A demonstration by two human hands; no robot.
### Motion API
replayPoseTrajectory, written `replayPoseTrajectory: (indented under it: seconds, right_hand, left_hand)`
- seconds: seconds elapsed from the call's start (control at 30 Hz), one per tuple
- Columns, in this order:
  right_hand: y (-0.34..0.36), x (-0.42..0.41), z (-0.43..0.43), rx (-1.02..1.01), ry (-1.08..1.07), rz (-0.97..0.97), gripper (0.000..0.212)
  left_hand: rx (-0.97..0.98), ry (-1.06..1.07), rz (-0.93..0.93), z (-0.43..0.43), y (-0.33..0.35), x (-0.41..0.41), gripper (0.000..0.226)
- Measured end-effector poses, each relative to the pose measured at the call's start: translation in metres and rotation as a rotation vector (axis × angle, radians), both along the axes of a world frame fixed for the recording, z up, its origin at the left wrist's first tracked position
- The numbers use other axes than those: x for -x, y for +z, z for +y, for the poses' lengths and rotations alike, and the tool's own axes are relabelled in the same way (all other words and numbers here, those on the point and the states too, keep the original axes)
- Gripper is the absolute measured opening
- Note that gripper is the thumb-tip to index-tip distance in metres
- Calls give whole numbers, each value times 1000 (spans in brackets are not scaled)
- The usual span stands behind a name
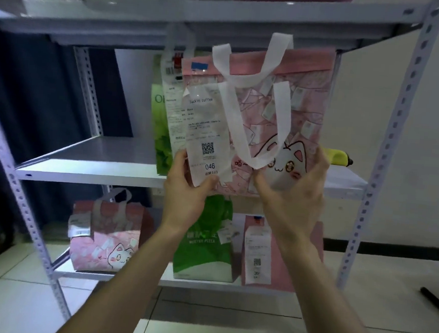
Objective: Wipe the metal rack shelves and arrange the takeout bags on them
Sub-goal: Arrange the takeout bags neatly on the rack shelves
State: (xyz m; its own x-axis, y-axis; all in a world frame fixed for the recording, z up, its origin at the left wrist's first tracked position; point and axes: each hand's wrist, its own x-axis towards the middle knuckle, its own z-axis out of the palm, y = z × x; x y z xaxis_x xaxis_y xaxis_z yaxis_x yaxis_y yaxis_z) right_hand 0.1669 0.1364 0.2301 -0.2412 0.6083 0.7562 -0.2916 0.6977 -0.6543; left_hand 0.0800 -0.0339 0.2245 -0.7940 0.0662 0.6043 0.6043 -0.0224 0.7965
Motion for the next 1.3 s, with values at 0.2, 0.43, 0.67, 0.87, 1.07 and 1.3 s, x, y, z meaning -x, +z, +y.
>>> replayPoseTrajectory:
  seconds: [0.2, 0.43, 0.67, 0.87, 1.07, 1.3]
  right_hand:
    - [42, 21, -93, -103, 48, 48, 108]
    - [67, 102, -231, -223, 172, 26, 105]
    - [53, 202, -316, -270, 324, -218, 102]
    - [27, 272, -317, -109, 423, -457, 76]
    - [-5, 293, -308, 9, 395, -675, 65]
    - [-8, 297, -318, 13, 366, -679, 67]
  left_hand:
    - [-105, 78, 60, -95, 32, 9, 58]
    - [-106, 268, 145, -240, 53, 81, 56]
    - [10, 407, 76, -335, 43, 180, 49]
    - [178, 357, -42, -360, 8, 254, 54]
    - [314, 265, -145, -375, -9, 283, 61]
    - [446, 349, -200, -370, -16, 287, 70]
